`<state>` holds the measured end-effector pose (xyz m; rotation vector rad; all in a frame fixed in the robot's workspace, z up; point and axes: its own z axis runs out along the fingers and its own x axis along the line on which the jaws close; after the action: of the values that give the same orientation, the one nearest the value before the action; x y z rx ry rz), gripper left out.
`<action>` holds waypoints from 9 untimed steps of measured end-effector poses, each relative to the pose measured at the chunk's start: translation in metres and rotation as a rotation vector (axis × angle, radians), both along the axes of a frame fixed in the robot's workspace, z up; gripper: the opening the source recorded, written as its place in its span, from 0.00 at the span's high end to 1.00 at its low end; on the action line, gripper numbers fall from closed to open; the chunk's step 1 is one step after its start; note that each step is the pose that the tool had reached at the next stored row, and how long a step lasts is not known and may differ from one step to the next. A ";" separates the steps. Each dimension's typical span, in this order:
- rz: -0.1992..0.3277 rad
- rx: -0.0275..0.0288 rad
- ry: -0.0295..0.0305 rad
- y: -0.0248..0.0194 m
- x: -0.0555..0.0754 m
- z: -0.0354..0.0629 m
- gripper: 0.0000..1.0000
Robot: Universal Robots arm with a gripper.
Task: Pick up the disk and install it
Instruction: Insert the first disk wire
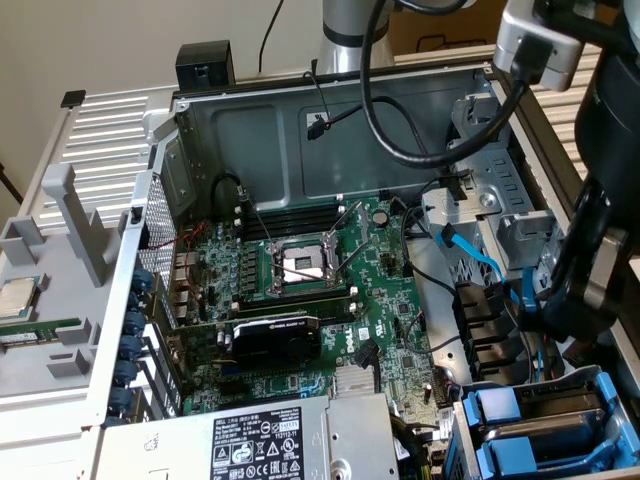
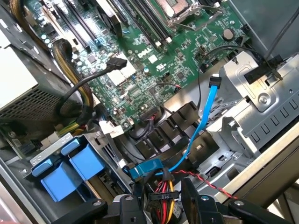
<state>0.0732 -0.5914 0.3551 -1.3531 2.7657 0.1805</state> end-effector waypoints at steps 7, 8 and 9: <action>0.000 0.0001 0.0018 0.0000 0.000 0.0000 0.57; 0.000 0.0000 0.0019 0.0000 0.000 0.0000 0.57; 0.000 0.0001 0.0019 0.0000 0.000 -0.0001 0.64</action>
<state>0.0731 -0.5914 0.3550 -1.3537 2.7672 0.1820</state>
